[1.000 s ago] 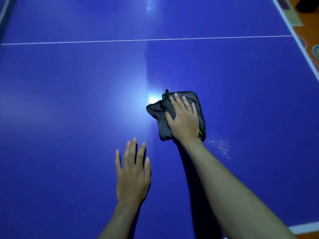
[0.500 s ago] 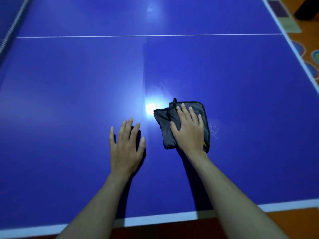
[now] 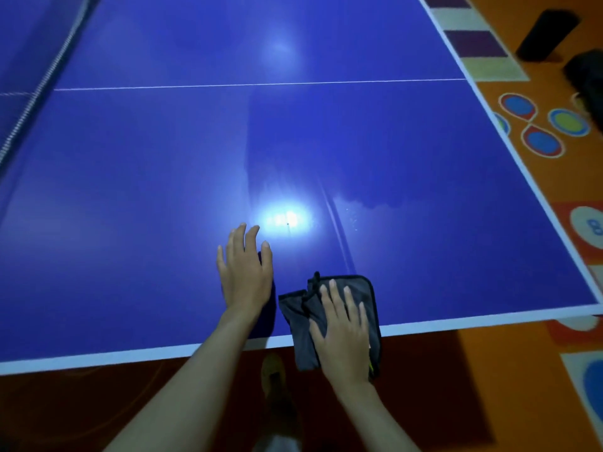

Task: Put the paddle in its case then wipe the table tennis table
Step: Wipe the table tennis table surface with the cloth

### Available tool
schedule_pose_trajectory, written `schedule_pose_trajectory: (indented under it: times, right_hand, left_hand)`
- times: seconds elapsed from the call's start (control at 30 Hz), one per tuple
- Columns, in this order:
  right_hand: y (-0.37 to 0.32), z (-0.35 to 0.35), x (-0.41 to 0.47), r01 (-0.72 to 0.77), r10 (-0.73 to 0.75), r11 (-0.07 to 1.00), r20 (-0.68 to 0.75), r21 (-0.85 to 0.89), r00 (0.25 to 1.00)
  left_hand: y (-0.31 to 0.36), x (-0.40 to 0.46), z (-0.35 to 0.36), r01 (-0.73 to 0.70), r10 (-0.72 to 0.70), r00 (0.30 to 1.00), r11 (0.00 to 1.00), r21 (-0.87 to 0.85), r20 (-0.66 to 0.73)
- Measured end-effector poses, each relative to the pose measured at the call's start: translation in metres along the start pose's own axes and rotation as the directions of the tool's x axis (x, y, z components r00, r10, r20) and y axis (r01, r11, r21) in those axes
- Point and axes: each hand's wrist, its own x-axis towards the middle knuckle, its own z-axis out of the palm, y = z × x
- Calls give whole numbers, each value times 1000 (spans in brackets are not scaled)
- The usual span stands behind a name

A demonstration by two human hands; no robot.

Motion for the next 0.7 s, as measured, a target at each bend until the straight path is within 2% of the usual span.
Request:
schedule_pose_trajectory:
  times: [0.17,0.37,0.57,0.7]
  right_hand:
    - [-15,2,44,68,-67,996,4,-55,998]
    - [-49,8,158,141,-141,990,-5,-9,990]
    - [-54,0,278,138,-137,990,-30,20,990]
    - [-39,-5,345,79,-75,996,-85,46,994]
  left_hand:
    - [3,18,5,62,-62,998,995,-79,4]
    - [0,60,13,66,-65,998,995,-72,8]
    - [-8,100,32,34,-33,999,999,-7,31]
    - [-6,120,44,-14,14,1000,1000,15,28]
